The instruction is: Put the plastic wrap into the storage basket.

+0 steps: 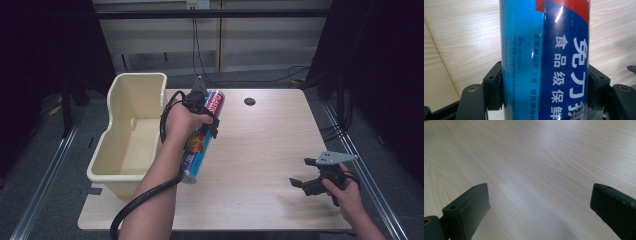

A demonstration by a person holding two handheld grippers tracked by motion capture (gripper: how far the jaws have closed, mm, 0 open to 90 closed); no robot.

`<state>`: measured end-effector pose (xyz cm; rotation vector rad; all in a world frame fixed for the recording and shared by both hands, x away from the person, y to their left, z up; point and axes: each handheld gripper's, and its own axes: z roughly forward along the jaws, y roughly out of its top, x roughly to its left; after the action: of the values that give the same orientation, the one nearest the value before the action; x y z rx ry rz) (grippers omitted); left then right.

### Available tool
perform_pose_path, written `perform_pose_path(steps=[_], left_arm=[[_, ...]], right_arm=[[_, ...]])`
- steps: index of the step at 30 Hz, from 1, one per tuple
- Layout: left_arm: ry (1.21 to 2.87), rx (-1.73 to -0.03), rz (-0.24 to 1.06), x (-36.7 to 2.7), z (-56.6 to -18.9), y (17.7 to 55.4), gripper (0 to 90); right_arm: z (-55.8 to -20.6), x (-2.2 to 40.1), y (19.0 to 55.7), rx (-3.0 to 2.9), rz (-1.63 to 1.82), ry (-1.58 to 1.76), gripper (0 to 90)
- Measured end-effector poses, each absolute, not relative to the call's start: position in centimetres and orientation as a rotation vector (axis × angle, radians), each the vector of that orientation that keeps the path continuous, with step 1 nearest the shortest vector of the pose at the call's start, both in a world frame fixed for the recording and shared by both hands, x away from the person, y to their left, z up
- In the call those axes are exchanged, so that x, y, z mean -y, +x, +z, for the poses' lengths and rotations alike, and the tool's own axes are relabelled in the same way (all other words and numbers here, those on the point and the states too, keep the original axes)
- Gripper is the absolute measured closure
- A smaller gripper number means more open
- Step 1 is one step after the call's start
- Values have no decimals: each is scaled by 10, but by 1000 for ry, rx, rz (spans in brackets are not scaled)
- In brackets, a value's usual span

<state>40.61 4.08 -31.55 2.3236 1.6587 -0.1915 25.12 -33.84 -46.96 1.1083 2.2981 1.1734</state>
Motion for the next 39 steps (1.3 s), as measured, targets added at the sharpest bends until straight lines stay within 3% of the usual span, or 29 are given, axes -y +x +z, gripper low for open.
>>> perform_pose_path(steps=[39], left_arm=[[2263, -1725, -161, -71, -260, 406, 322]], right_arm=[[-470, 337, 252, -2301, 1176, 1116, 20]])
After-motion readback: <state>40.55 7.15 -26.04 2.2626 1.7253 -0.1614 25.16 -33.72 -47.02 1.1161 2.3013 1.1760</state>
